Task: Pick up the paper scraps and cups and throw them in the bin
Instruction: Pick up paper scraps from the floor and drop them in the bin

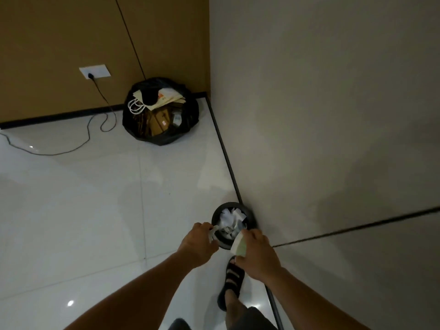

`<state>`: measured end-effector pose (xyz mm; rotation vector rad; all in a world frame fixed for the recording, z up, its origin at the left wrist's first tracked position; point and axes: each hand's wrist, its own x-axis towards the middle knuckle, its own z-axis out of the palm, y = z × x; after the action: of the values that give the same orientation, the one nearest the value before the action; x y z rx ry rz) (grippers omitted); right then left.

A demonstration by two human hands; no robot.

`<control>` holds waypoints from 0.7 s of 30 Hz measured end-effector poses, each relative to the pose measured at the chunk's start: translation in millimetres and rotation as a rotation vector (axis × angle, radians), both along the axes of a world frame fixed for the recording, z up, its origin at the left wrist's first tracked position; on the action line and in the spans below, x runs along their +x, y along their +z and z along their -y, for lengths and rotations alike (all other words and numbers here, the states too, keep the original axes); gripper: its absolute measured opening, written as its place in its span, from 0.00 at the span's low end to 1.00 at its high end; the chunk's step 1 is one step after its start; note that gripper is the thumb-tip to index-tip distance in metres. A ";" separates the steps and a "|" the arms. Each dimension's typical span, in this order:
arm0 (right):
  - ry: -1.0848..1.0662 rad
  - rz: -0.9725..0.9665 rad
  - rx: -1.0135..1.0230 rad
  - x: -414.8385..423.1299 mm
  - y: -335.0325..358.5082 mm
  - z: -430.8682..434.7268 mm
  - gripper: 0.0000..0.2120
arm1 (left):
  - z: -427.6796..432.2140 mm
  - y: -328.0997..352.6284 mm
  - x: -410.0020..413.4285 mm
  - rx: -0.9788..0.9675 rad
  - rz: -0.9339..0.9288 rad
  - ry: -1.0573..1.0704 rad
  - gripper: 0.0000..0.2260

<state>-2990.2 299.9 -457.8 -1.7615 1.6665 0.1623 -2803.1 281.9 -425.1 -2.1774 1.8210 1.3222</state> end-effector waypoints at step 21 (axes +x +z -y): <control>-0.182 -0.116 0.075 -11.2 -427.1 111.1 0.41 | 143.7 -463.0 -60.9 -0.030 0.130 -0.360 0.37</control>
<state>-3001.4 188.9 -884.9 -1.5616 1.8698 0.2449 -2864.0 138.2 -888.1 -1.7827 2.0643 1.0596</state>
